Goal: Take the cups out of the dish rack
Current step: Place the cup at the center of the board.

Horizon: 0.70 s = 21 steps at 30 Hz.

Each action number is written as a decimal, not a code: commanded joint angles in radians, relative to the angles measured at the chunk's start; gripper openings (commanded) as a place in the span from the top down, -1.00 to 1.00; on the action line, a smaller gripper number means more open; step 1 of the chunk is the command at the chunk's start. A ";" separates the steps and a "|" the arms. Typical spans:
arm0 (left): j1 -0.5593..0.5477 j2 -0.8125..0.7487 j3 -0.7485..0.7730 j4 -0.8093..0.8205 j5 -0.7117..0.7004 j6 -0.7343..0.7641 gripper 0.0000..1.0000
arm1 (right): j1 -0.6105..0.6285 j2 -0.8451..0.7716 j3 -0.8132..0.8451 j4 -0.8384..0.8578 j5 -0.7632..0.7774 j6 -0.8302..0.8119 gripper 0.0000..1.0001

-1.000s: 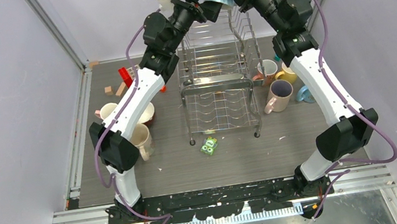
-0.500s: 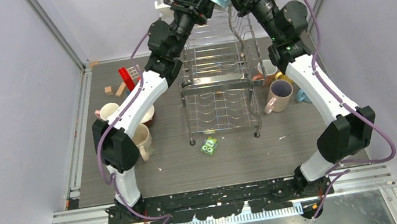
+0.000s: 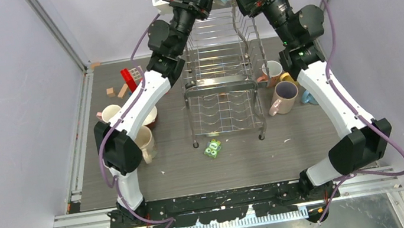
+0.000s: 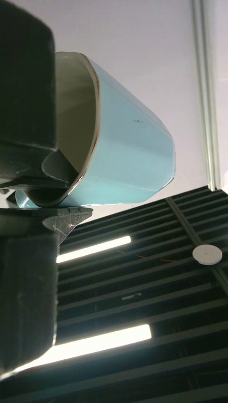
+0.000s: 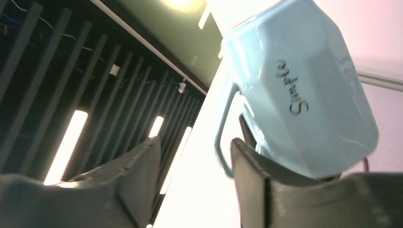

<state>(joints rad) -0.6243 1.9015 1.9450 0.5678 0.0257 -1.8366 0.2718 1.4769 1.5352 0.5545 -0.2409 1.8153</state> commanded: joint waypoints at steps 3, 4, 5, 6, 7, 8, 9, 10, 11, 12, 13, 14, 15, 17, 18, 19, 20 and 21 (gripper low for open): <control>0.028 -0.018 0.139 0.115 -0.041 0.035 1.00 | -0.002 -0.105 -0.017 -0.019 0.010 -0.130 -0.48; 0.034 -0.020 0.148 0.104 -0.035 0.045 1.00 | -0.002 -0.113 -0.021 -0.037 0.007 -0.151 -0.55; 0.041 -0.023 0.155 0.092 -0.031 0.057 1.00 | -0.003 -0.124 -0.021 -0.064 0.004 -0.174 -0.63; 0.049 -0.029 0.157 0.083 -0.030 0.067 1.00 | -0.003 -0.134 -0.022 -0.094 0.000 -0.197 -0.70; 0.060 -0.036 0.157 0.079 -0.008 0.077 1.00 | -0.002 -0.147 -0.027 -0.121 -0.001 -0.219 -0.75; 0.072 -0.043 0.159 0.068 0.011 0.085 1.00 | -0.002 -0.161 -0.031 -0.149 -0.001 -0.245 -0.79; 0.086 -0.053 0.157 0.057 0.026 0.097 1.00 | -0.003 -0.174 -0.032 -0.184 -0.004 -0.271 -0.83; 0.102 -0.067 0.152 0.045 0.042 0.108 1.00 | -0.003 -0.185 -0.029 -0.225 -0.010 -0.302 -0.87; 0.118 -0.083 0.142 0.035 0.057 0.119 1.00 | -0.003 -0.197 -0.024 -0.268 -0.014 -0.334 -0.89; 0.135 -0.101 0.130 0.028 0.070 0.133 1.00 | -0.002 -0.211 -0.023 -0.323 -0.017 -0.367 -0.93; 0.153 -0.129 0.119 0.017 0.089 0.146 1.00 | -0.003 -0.225 -0.021 -0.366 -0.018 -0.400 -0.96; 0.173 -0.154 0.099 0.002 0.104 0.160 1.00 | -0.004 -0.239 -0.011 -0.417 -0.018 -0.438 -0.99; 0.194 -0.176 0.079 -0.015 0.122 0.174 1.00 | -0.004 -0.251 0.005 -0.489 -0.013 -0.485 -0.99; 0.247 -0.224 0.042 -0.063 0.175 0.204 1.00 | -0.004 -0.273 0.038 -0.612 -0.002 -0.572 -1.00; 0.271 -0.250 0.021 -0.088 0.198 0.213 1.00 | -0.005 -0.280 0.056 -0.665 -0.001 -0.613 -1.00; 0.295 -0.275 -0.006 -0.102 0.219 0.224 1.00 | -0.004 -0.287 0.077 -0.719 0.008 -0.650 -1.00; 0.320 -0.300 -0.033 -0.120 0.240 0.232 1.00 | -0.003 -0.293 0.094 -0.767 0.015 -0.686 -1.00; 0.345 -0.328 -0.065 -0.139 0.265 0.245 1.00 | -0.004 -0.299 0.106 -0.801 0.018 -0.718 -0.99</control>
<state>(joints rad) -0.3603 1.7645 1.9205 0.3737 0.1852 -1.6573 0.2710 1.2278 1.5505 -0.0257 -0.2440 1.3087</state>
